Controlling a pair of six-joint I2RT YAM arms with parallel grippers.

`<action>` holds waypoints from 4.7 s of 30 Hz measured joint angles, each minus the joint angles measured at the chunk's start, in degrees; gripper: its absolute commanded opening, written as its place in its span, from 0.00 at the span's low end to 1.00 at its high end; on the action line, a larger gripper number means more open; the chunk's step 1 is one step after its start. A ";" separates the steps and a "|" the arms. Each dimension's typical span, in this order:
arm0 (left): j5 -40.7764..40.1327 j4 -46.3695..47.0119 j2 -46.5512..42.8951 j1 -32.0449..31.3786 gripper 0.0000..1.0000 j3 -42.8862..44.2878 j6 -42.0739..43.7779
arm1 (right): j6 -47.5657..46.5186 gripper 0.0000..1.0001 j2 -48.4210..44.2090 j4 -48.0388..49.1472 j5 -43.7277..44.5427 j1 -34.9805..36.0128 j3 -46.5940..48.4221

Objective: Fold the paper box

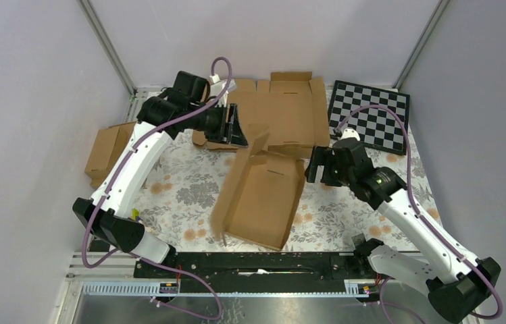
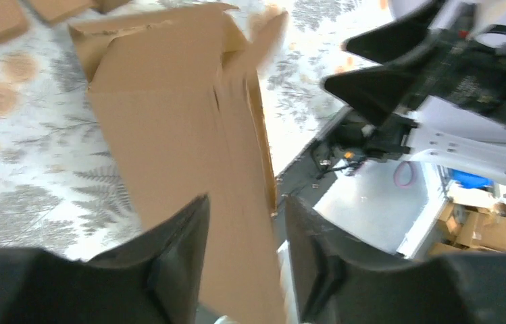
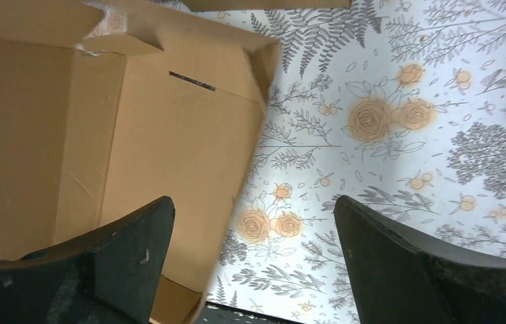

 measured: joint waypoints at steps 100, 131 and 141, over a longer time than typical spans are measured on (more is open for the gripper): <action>14.40 8.24 1.86 0.74 0.00 -10.01 7.32 | -13.29 0.56 7.72 15.41 0.61 1.11 -16.50; 14.78 9.68 8.63 3.17 0.02 -4.00 6.84 | -10.12 0.02 13.60 16.39 8.52 -3.39 -15.13; 14.60 16.68 8.87 5.84 0.18 -5.99 1.68 | -9.92 0.00 8.04 12.96 3.43 -3.43 -15.13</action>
